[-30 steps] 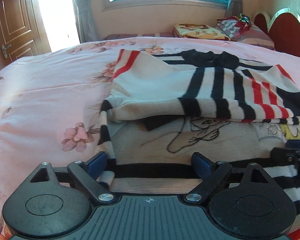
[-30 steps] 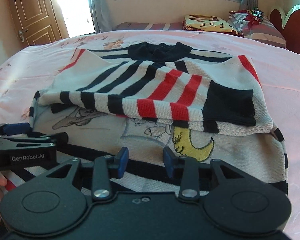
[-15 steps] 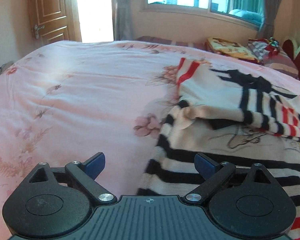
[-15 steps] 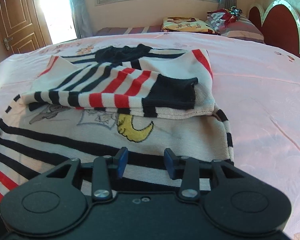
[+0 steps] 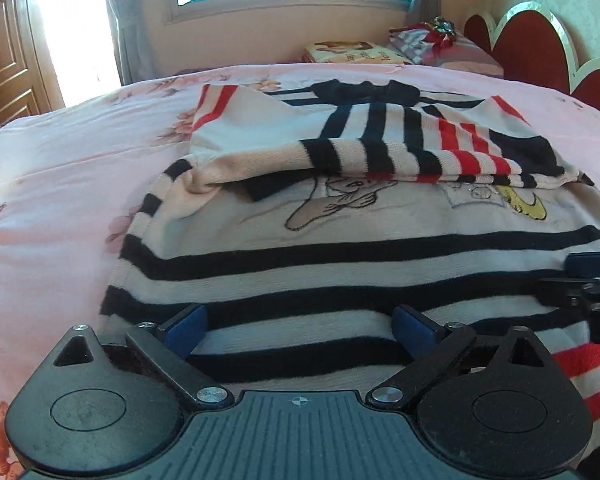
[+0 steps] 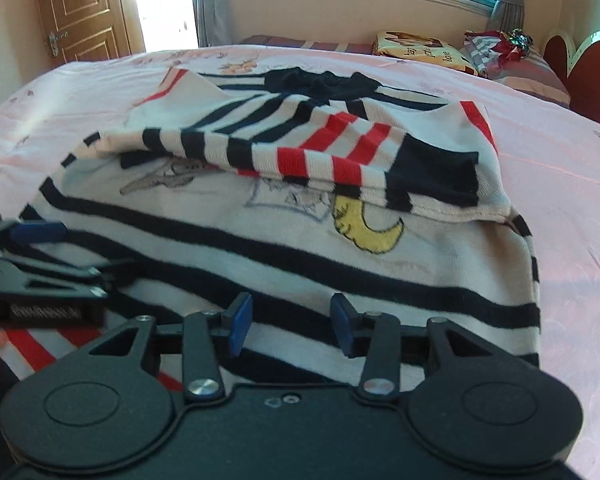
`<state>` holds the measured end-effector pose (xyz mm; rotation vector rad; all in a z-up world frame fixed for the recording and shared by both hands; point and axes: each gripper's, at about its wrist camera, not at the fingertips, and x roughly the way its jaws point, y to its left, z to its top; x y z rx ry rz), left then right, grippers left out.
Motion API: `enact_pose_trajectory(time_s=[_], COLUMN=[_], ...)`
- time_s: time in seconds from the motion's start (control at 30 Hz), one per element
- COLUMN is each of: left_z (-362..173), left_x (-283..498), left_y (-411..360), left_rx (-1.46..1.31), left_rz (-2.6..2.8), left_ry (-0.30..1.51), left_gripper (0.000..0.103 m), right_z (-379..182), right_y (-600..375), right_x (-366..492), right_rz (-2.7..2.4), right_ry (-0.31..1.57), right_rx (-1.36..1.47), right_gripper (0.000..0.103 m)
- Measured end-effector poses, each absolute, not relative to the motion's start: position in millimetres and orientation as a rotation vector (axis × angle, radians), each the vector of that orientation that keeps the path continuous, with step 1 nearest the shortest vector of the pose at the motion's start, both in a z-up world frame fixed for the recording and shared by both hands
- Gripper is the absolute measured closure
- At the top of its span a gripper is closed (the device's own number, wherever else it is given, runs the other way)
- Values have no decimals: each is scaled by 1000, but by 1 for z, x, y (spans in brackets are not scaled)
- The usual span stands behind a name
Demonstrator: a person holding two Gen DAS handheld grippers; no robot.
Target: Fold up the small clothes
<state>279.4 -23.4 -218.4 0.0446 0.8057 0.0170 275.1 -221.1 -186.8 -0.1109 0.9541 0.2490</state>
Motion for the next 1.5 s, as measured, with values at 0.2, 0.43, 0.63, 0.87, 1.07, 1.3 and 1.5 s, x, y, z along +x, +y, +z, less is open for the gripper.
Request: enact_pose_trajectory(time_s=[0.2,0.43,0.63,0.87,1.07,1.3,1.5], left_z=[-219,-199,-190,-217,-218,-210,-194], left_x=[246,235,233,223,202,187,169], left_y=[11,-8,-40,-16,1,9,-1], left_rx=[-16,-62,-6,8,26,2,12], left_rz=[110,135,26,-4,-45,-66,-142], left_ry=[819,821,810,829,814,818,779], left_gripper=[0,0,0,0,0,0,0], right_z=[-186,-173,-162,-172,-180,-173,-150], right_y=[-277,-286,-244,-206,-228,-237,-202], right_x=[243,238,229,214,187,165,146], right_rz=[177,189,278,241,111,-35,31], right_ry=[908,916,899,932,922,942,879], right_rx=[-139,-42,21,-11,-43,-36,14], right_gripper=[59,58,58,57,57,57,55])
